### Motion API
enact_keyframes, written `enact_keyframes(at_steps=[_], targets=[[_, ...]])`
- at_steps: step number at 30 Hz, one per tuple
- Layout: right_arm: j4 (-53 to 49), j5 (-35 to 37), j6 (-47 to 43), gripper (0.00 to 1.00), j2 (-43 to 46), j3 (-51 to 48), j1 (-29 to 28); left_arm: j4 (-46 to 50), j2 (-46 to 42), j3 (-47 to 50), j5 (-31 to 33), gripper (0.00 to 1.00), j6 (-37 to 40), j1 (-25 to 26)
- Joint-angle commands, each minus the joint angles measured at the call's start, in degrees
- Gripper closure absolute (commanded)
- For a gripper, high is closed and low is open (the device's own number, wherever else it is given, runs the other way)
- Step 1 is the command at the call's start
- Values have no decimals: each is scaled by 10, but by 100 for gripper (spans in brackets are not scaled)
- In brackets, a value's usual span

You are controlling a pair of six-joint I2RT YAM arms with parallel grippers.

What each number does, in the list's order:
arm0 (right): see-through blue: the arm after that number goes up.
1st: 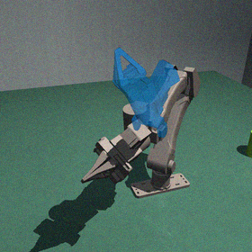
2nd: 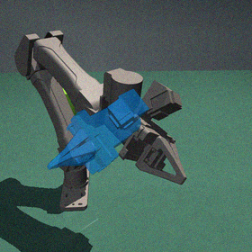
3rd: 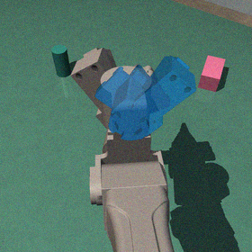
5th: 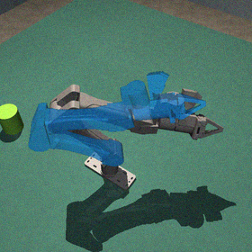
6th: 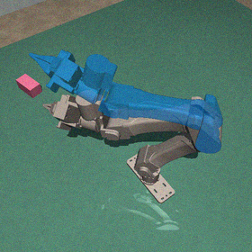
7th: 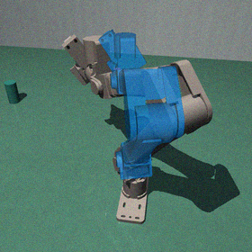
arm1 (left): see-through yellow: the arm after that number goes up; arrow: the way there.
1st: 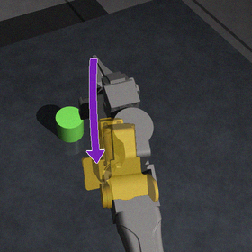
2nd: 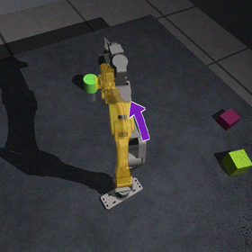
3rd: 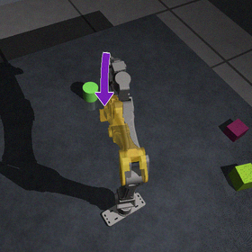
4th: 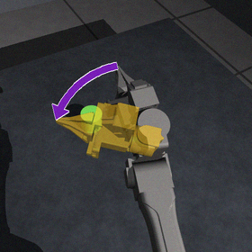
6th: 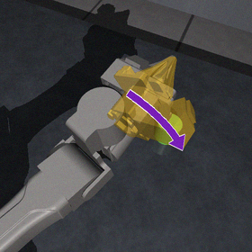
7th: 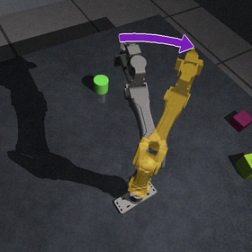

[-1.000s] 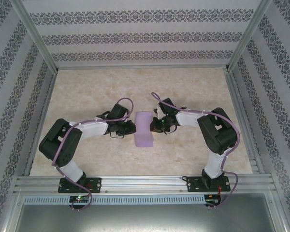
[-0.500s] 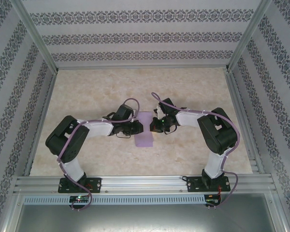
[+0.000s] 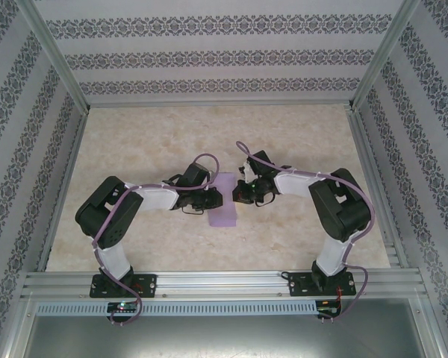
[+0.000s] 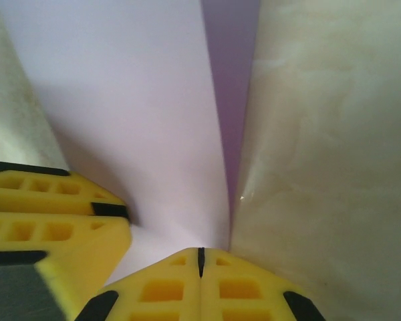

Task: Fold a paper plane with a square sheet of paper (fold left side to right side)
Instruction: Hold the square sheet of paper at the center of the table.

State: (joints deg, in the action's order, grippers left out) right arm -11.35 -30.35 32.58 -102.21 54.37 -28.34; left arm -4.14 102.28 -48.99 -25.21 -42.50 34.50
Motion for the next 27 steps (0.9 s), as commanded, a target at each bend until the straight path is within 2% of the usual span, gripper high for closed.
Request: enact_keyframes(at_steps=[1,9,17,27], targets=[[1,-2,-9,100,20,24,1,19,9,-3,16,81,0,9],[37,-25,20,100,-63,78,-6,25,16,-11,19,81,3,14],[5,-12,28,100,-130,122,-8,41,11,-17,19,82,16,17],[-26,17,29,100,-142,119,-6,58,-14,4,14,83,46,33]])
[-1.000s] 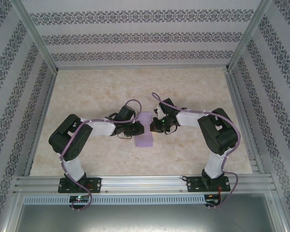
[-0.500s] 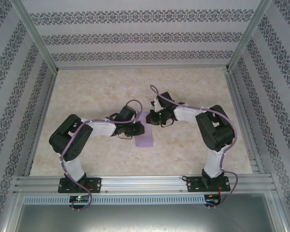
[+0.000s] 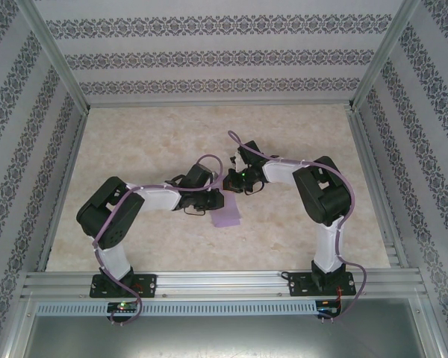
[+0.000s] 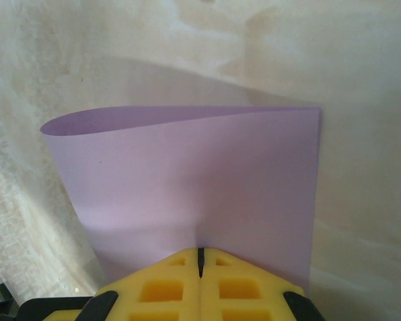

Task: Fold a paper plane with a square sheet of paper (fold left side to right side)
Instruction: Hold the square sheet of paper at the center of the table, then first fold the square sheet of paper in half at the center of the table.

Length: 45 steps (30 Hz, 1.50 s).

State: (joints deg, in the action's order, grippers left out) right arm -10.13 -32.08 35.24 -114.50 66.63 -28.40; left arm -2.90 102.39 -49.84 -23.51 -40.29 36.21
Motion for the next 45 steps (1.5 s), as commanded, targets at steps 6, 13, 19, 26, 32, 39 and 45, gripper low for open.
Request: enact_keyframes(at_steps=[6,13,19,26,32,39,45], targets=[[-44,40,-2,100,-19,-9,-4,47,-43,39,-3,83,29,29],[-46,41,-4,100,-18,-9,-1,50,-77,75,2,83,18,49],[-48,42,-7,100,-19,-9,-1,39,-106,117,9,83,-6,63],[-46,38,-8,100,-20,-9,-1,26,-130,151,11,83,-31,73],[-45,36,-11,100,-19,-11,0,39,-177,159,14,83,-37,73],[-47,36,-11,100,-15,-12,-2,50,-252,137,5,84,-38,43],[-49,38,-15,100,-12,-14,-2,23,-184,98,-16,86,-12,13]])
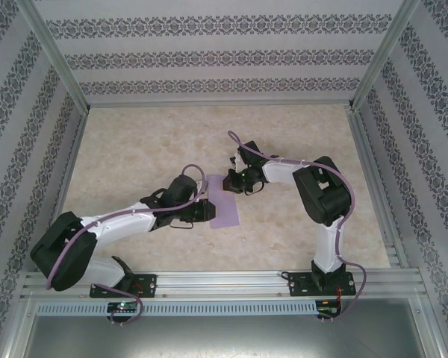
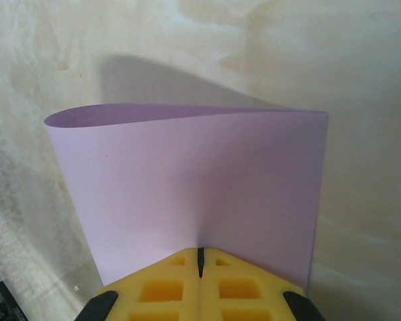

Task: Fold a paper plane with a square sheet of paper (fold left side to right side)
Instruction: First fold the square sheet of paper in half at the center of the table.

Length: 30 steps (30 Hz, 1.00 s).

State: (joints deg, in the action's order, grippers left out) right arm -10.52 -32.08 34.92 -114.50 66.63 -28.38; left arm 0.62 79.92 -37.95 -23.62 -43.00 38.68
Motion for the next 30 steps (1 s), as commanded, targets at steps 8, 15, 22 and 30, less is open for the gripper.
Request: enact_keyframes(at_steps=[8,15,22,30], targets=[[-47,39,-12,100,-14,-15,-2,-83,146,-36,-17,89,16,-20],[-57,47,-17,100,-11,-13,-2,-79,159,-10,-16,89,16,-21],[-60,48,-18,100,-11,-13,1,-66,138,29,-26,90,17,-19],[-61,48,-19,100,-12,-16,4,-57,80,78,-33,90,8,0]])
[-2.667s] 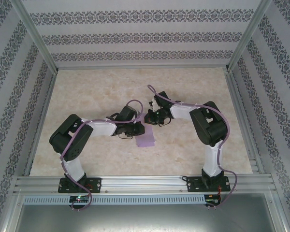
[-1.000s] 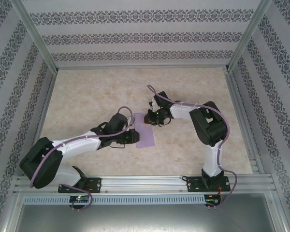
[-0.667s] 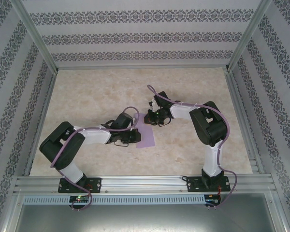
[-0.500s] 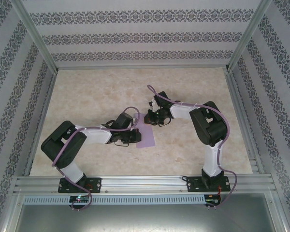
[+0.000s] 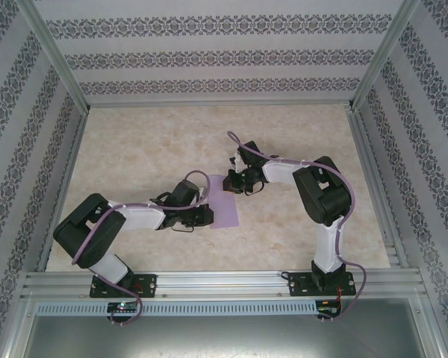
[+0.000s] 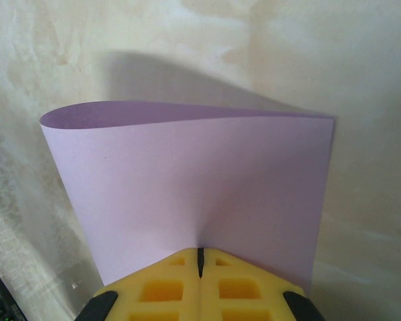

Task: Fold a paper plane with a square sheet of paper (fold left side to right side)
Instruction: First fold the square sheet of paper in half at the center of the table, then hold the square sheet of paper at the center of the table.

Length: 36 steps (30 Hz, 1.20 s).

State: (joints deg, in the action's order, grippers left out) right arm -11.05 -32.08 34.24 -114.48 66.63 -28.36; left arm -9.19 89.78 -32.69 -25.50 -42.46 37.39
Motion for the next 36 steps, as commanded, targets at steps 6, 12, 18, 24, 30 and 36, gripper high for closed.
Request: enact_keyframes(at_steps=[6,12,18,24,30,36], targets=[[-56,46,-13,100,-14,-13,5,46,-84,65,-12,89,-13,20],[-59,46,-14,100,-13,-12,4,102,-154,39,10,88,-5,12],[-58,44,-15,100,-11,-14,3,98,-116,-26,-10,88,9,-30],[-58,43,-17,100,-10,-14,3,57,15,-109,-32,89,20,-48],[-58,41,-17,100,-9,-12,0,25,96,-139,-33,90,20,-50],[-51,40,-18,100,-4,-15,-3,29,117,-124,-23,90,18,-46]])
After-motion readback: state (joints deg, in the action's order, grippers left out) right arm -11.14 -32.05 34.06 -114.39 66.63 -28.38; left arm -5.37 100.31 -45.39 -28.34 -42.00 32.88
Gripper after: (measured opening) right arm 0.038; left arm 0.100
